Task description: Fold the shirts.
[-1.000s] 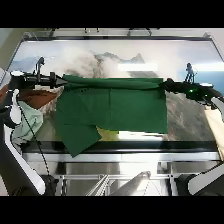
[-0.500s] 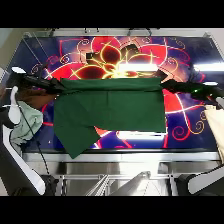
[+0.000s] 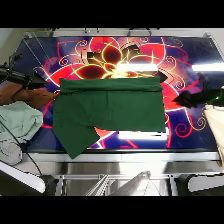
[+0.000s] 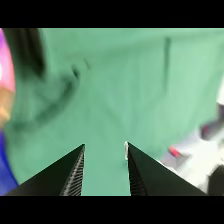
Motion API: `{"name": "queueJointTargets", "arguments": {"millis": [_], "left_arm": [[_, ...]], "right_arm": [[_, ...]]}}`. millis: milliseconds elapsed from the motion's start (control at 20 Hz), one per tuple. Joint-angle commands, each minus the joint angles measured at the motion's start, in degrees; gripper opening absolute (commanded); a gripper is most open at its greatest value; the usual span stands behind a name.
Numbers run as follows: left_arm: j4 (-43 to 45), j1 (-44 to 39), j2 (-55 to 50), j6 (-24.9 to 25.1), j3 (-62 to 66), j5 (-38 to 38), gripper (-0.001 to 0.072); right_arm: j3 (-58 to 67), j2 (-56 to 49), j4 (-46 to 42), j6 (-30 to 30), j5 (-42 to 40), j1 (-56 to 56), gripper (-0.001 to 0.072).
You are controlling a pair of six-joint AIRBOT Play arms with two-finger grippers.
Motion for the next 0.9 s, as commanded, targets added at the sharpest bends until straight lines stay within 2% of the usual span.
{"name": "queueJointTargets", "arguments": {"millis": [0, 150, 200, 300, 550, 850], "left_arm": [[2.2, 1.2, 8.5, -1.3, -15.4, -2.2, 0.0293], [14.9, 1.2, 16.1, -1.6, -29.6, -0.2, 0.0293], [19.0, 1.2, 18.2, -2.2, -33.5, 1.2, 0.0293], [25.0, 1.2, 22.4, -3.6, -40.8, 5.7, 0.0294], [25.5, 1.2, 27.1, -3.6, -54.0, 13.6, 0.0294], [24.0, 1.1, 26.4, -3.2, -60.3, 26.9, 0.0294]], "right_arm": [[-9.3, 0.8, -2.7, 1.6, 3.3, 0.7, 0.0391], [-15.4, 0.7, -2.6, 0.5, 0.3, 4.1, 0.0391], [-15.8, 0.5, -2.2, -0.2, -0.4, 5.6, 0.0347], [-15.8, 0.4, 0.0, -1.5, -1.3, 7.6, 0.0333], [-15.8, 0.4, 1.8, -2.9, -1.3, 8.2, 0.0333], [-15.8, 0.4, 3.0, -2.9, -1.3, 8.2, 0.0334]]}}
